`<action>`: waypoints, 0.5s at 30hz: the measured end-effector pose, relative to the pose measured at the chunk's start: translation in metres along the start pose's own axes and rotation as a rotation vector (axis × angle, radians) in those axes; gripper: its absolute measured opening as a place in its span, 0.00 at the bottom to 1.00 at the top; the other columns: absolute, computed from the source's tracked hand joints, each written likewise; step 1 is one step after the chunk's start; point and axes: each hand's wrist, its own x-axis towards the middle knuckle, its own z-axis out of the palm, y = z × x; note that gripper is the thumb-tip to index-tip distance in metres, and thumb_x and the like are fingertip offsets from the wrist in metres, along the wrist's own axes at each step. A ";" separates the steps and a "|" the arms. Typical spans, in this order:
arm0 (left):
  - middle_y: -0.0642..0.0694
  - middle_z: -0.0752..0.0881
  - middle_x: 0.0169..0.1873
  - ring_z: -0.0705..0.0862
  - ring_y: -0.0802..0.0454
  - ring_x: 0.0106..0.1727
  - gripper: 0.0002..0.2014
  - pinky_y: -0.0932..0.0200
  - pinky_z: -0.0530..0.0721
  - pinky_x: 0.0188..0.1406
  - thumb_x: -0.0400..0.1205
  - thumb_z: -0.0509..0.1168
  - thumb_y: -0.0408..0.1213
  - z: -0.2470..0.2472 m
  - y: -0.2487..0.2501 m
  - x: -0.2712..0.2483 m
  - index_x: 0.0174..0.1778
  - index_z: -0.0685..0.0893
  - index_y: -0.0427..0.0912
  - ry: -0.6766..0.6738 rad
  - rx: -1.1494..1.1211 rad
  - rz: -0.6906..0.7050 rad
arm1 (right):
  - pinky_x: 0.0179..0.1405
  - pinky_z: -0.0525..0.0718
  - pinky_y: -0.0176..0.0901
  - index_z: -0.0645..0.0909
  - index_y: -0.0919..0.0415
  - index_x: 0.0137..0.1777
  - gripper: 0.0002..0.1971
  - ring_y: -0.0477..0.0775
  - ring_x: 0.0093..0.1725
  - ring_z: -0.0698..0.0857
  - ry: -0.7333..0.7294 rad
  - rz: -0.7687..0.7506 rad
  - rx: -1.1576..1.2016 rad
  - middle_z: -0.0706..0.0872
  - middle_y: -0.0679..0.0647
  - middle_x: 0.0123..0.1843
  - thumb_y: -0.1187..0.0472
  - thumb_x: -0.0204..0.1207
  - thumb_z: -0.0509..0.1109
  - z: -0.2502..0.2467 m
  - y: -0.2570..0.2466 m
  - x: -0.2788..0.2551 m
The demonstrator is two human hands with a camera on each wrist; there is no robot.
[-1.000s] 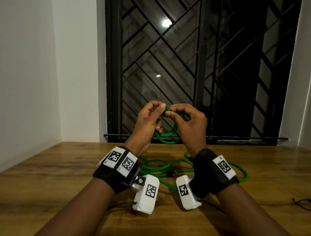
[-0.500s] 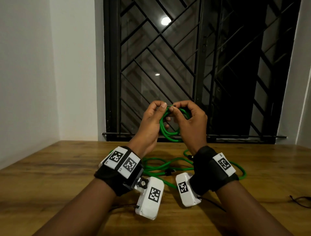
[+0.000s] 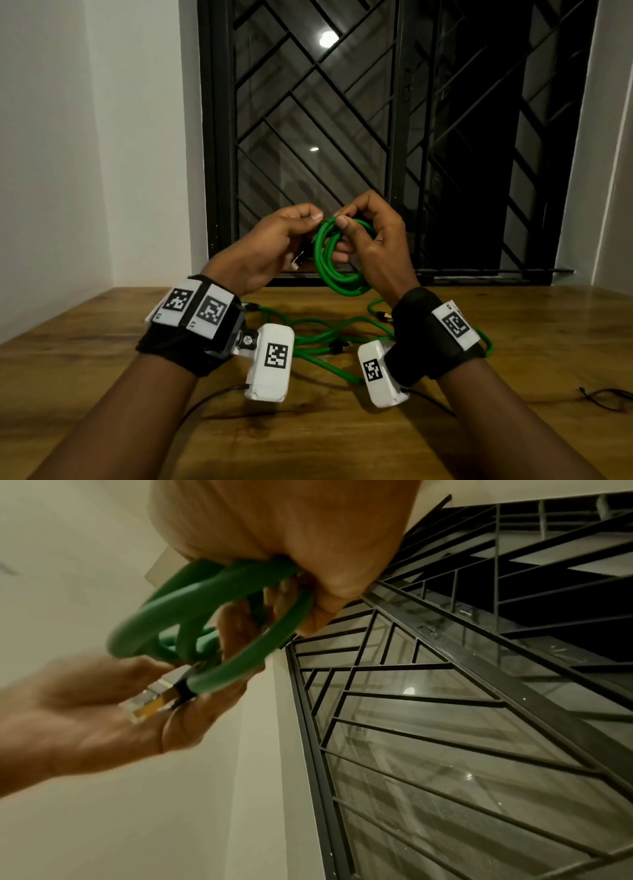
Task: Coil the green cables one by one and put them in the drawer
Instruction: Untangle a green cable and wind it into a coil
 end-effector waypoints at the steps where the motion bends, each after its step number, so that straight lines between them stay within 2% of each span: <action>1: 0.43 0.86 0.36 0.86 0.50 0.37 0.10 0.58 0.84 0.30 0.90 0.54 0.36 0.002 0.000 0.000 0.46 0.78 0.41 0.025 -0.004 0.003 | 0.38 0.88 0.52 0.77 0.56 0.44 0.07 0.53 0.41 0.88 -0.024 -0.002 -0.004 0.86 0.57 0.43 0.67 0.82 0.68 0.002 -0.003 -0.002; 3: 0.44 0.82 0.33 0.84 0.53 0.31 0.10 0.62 0.83 0.25 0.90 0.53 0.35 0.008 -0.004 0.002 0.46 0.77 0.41 0.104 0.016 0.018 | 0.33 0.90 0.53 0.76 0.58 0.44 0.08 0.53 0.40 0.88 -0.061 -0.006 -0.012 0.85 0.58 0.41 0.69 0.82 0.68 0.006 -0.006 -0.007; 6: 0.43 0.82 0.29 0.81 0.54 0.21 0.08 0.62 0.82 0.20 0.92 0.52 0.37 0.017 -0.011 0.008 0.52 0.74 0.40 0.205 -0.012 0.031 | 0.38 0.86 0.60 0.77 0.57 0.46 0.05 0.52 0.39 0.87 -0.043 -0.093 -0.224 0.86 0.53 0.37 0.65 0.82 0.68 0.009 -0.005 -0.010; 9: 0.46 0.78 0.27 0.73 0.59 0.17 0.08 0.66 0.72 0.14 0.92 0.50 0.40 0.024 -0.015 0.012 0.52 0.71 0.41 0.353 0.053 0.101 | 0.35 0.81 0.53 0.77 0.54 0.48 0.02 0.46 0.41 0.84 0.019 -0.146 -0.424 0.85 0.45 0.38 0.60 0.82 0.68 0.014 -0.006 -0.013; 10: 0.47 0.78 0.27 0.72 0.61 0.17 0.09 0.66 0.69 0.13 0.92 0.50 0.41 0.026 -0.016 0.012 0.52 0.71 0.42 0.404 0.076 0.132 | 0.36 0.79 0.50 0.77 0.53 0.48 0.02 0.46 0.45 0.82 0.059 -0.170 -0.497 0.82 0.43 0.40 0.59 0.82 0.68 0.017 -0.009 -0.014; 12: 0.45 0.78 0.30 0.72 0.62 0.16 0.09 0.67 0.67 0.13 0.92 0.50 0.42 0.027 -0.018 0.014 0.53 0.72 0.42 0.496 0.095 0.180 | 0.44 0.77 0.50 0.78 0.54 0.49 0.01 0.48 0.52 0.78 0.094 -0.207 -0.571 0.79 0.41 0.44 0.60 0.82 0.67 0.020 -0.010 -0.014; 15: 0.39 0.77 0.37 0.72 0.61 0.17 0.11 0.65 0.68 0.14 0.92 0.50 0.43 0.027 -0.021 0.017 0.55 0.72 0.40 0.583 0.086 0.219 | 0.54 0.75 0.55 0.78 0.53 0.49 0.01 0.49 0.54 0.78 0.080 -0.193 -0.563 0.84 0.43 0.47 0.61 0.82 0.66 0.022 -0.008 -0.013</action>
